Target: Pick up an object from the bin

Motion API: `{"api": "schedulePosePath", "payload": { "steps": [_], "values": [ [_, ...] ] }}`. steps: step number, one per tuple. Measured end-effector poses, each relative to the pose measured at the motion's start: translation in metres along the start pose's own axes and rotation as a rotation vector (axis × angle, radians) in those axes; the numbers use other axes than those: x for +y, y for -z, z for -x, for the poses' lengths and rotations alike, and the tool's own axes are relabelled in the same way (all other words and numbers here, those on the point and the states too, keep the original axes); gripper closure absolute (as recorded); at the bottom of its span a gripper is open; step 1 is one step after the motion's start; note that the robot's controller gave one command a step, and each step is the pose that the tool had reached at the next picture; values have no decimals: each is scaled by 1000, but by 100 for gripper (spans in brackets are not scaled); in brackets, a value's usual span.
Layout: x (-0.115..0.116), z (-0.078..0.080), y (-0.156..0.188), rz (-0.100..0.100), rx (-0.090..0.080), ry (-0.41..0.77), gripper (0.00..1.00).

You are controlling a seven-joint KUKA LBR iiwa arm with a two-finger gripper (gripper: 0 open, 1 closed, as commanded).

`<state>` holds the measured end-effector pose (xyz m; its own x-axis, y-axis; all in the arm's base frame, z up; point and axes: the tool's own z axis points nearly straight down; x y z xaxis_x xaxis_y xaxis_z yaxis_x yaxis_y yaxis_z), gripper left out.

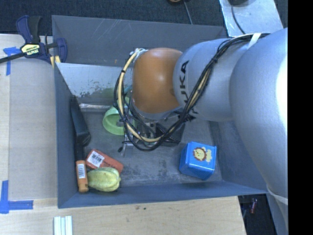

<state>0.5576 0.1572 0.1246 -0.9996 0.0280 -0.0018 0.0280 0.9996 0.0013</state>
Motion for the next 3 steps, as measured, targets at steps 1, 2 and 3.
{"api": "schedulePosePath", "payload": {
  "steps": [1,2,3],
  "values": [
    [72,-50,-49,-1,-17,785,0],
    [58,-40,-39,7,-18,787,100],
    [58,-40,-39,8,-18,786,100]
  ]
}}
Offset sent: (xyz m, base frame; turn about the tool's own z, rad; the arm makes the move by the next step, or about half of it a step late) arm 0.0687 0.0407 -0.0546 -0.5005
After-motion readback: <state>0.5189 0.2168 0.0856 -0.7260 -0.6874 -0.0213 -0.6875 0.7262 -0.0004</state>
